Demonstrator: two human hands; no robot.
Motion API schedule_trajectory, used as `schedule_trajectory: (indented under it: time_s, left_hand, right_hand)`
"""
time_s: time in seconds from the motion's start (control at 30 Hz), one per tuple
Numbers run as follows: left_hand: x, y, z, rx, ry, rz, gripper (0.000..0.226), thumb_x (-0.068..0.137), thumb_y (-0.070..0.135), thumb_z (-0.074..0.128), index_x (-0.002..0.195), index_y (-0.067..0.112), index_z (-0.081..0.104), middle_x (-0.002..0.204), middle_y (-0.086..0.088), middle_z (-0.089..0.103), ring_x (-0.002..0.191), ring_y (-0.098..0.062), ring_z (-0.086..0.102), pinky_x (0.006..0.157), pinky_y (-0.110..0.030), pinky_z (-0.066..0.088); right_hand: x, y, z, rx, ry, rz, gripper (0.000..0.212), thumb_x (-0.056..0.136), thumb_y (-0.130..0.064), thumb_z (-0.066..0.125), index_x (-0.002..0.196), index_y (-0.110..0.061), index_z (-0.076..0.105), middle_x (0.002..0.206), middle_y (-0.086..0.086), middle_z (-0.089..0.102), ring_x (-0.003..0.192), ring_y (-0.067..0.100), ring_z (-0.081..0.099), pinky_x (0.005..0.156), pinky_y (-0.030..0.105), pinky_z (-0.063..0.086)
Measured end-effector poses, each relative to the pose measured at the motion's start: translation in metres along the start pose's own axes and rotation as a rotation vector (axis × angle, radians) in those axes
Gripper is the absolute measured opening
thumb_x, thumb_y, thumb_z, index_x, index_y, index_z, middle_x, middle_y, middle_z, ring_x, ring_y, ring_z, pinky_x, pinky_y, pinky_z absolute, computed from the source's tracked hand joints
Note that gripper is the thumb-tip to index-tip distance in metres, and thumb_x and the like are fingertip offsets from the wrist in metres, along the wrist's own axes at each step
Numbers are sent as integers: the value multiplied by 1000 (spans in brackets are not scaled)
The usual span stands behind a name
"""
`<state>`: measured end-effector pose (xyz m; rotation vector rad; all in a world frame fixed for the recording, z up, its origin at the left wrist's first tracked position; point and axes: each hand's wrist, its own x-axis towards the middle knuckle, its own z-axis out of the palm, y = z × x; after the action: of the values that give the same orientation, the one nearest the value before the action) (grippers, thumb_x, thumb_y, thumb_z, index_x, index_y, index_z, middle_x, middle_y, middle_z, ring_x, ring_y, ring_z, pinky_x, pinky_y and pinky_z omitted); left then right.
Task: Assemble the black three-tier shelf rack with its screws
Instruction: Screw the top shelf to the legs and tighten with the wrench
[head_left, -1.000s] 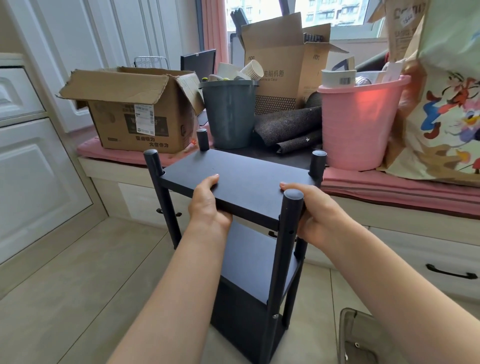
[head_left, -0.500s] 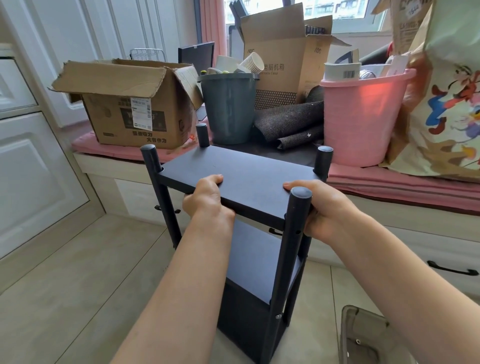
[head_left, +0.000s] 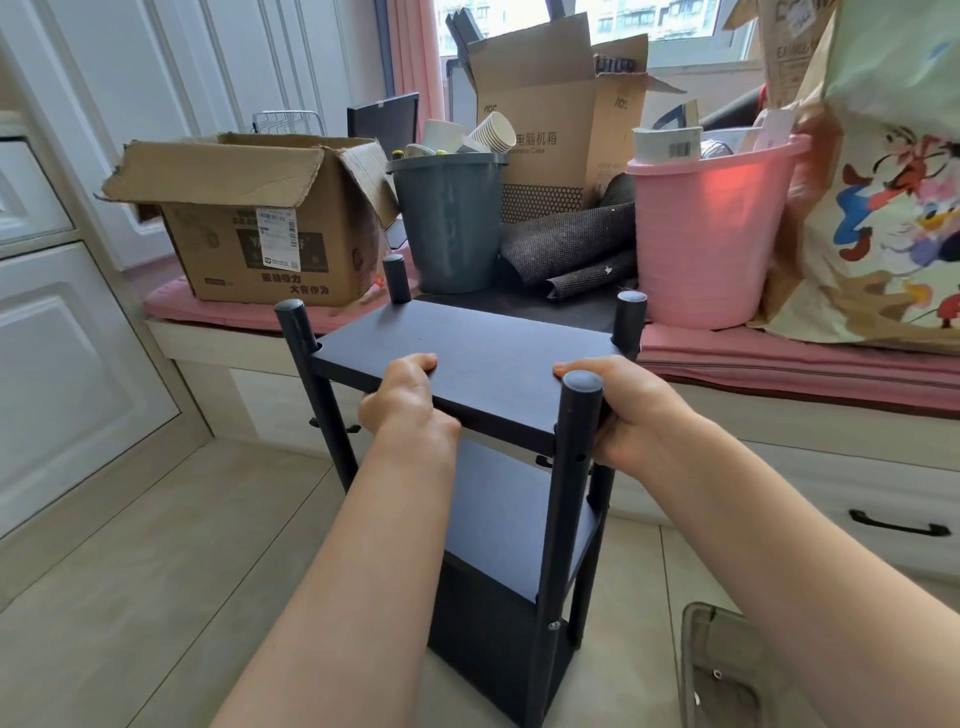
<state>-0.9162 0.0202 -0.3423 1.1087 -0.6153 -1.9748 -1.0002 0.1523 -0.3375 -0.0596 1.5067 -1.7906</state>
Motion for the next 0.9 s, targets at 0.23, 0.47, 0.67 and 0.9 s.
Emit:
schedule_trajectory:
  time_s: [0.23,0.47,0.67,0.9]
  left_hand:
    - [1,-2,-9,30,-80,32,46,85,5,78,128,9,60,114,-12,72,93,-30,73,84,-50,61]
    - [-13,-8,-47,163,-88,354,98,81,8,83,152,27,18,135,-11,53,112,-30,65,93,-47,58]
    - [-33,-14,-65,930,-208,1223,56,85,32,79,136,28,56,133,10,46,126,-5,32,99,-2,23]
    - [-42,-31,-57,1103,-810,1132,43,93,50,58,131,30,64,136,32,49,146,14,18,124,-26,-11]
  right_hand:
    - [4,3,-4,62,-56,-5,20,91,-9,67,73,-11,58,42,0,54,33,13,54,39,23,48]
    - [-4,0,-27,66,-243,44,10,95,-15,61,101,-7,59,68,10,71,57,22,72,48,30,57]
    - [-14,-2,-53,-81,-332,19,30,92,-12,59,119,0,62,101,20,74,83,30,75,66,36,62]
    - [-15,2,-58,-175,-348,-32,34,98,-18,54,124,2,63,110,19,73,98,31,73,85,40,59]
